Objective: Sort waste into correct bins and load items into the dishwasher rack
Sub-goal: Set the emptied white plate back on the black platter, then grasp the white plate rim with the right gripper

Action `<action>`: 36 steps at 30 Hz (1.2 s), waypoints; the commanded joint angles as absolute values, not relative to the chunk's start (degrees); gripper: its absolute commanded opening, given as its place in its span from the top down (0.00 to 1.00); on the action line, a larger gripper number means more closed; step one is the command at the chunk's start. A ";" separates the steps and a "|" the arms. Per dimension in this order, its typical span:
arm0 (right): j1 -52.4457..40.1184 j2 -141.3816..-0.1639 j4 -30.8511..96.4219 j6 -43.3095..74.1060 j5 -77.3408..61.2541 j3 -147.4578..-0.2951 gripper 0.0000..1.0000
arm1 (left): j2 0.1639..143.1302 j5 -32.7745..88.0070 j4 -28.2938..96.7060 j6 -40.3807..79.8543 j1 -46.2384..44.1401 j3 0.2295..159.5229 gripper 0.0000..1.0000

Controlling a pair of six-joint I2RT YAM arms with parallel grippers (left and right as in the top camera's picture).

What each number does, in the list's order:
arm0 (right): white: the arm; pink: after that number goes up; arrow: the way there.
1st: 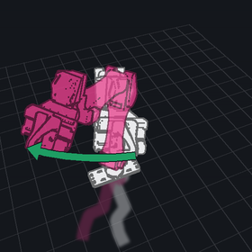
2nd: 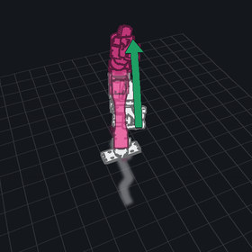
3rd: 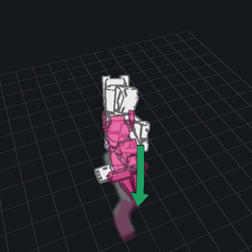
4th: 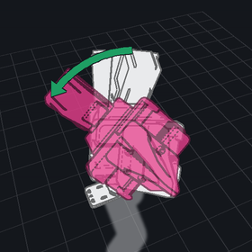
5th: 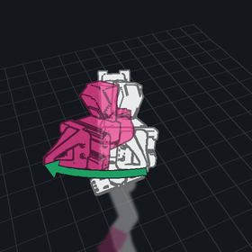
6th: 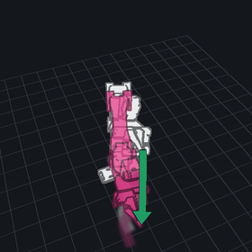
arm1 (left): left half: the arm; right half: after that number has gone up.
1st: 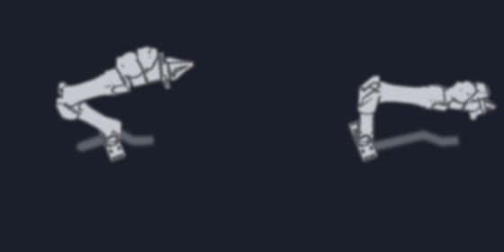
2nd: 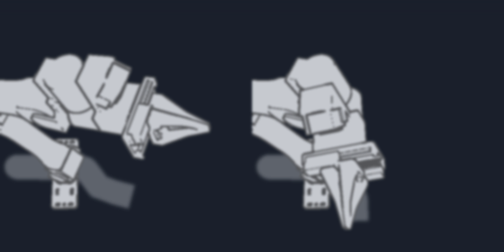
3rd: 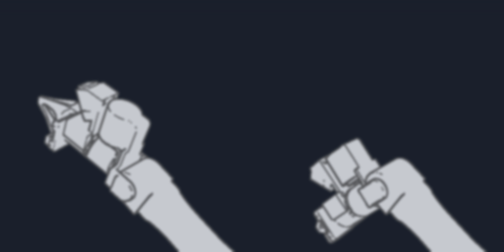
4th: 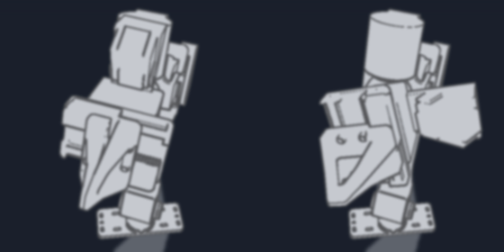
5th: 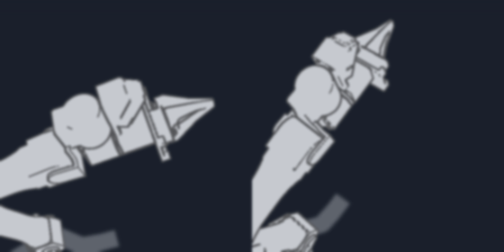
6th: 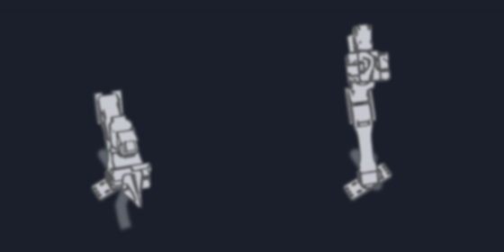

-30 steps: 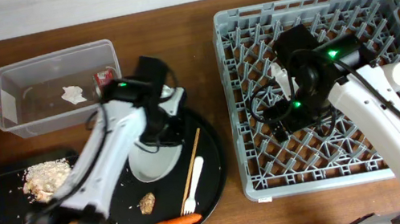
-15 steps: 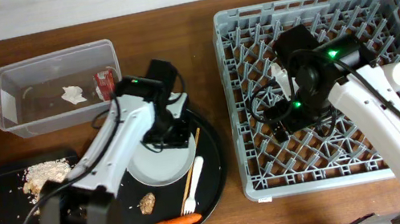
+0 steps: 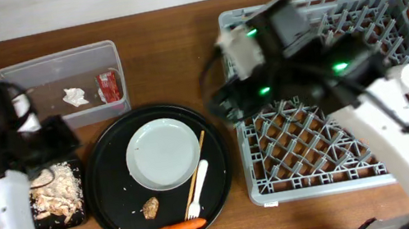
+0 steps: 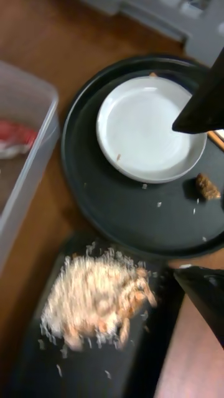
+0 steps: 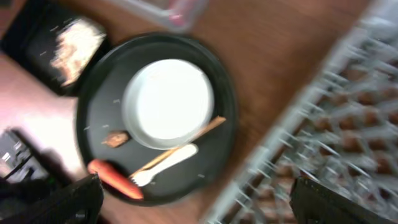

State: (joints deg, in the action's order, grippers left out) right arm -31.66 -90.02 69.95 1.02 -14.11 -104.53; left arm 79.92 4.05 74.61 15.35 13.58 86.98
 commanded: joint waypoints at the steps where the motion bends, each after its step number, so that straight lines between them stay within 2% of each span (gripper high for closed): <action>1: -36.99 -98.83 69.10 0.69 -14.33 -104.81 0.01 | 79.48 5.19 75.53 16.78 18.44 87.35 0.32; 4: -38.24 -107.00 67.61 4.99 -10.87 -104.81 0.01 | 79.48 5.30 75.48 17.12 19.07 87.35 0.32; 10: -38.24 -116.71 63.26 6.35 -10.87 -104.81 0.01 | 79.48 5.28 75.09 17.12 19.03 87.35 0.32; 22: -40.53 -127.85 60.55 7.62 -10.22 -104.79 0.13 | 79.48 5.10 75.07 17.12 19.03 87.35 0.32; 23: -40.97 -128.18 60.12 7.66 -9.52 -104.77 0.17 | 79.48 5.10 75.09 17.12 19.03 87.35 0.32; 28: -42.33 -129.03 58.92 10.22 -6.57 -104.18 0.26 | 79.48 5.10 75.09 17.12 19.03 87.35 0.32; 32: -42.41 -129.08 58.41 10.24 -6.61 -103.09 0.44 | 79.48 5.13 75.11 17.12 19.03 87.35 0.32; 36: -42.39 -129.08 57.25 11.31 -6.55 -100.75 0.45 | 79.48 5.10 75.11 17.12 19.03 87.35 0.32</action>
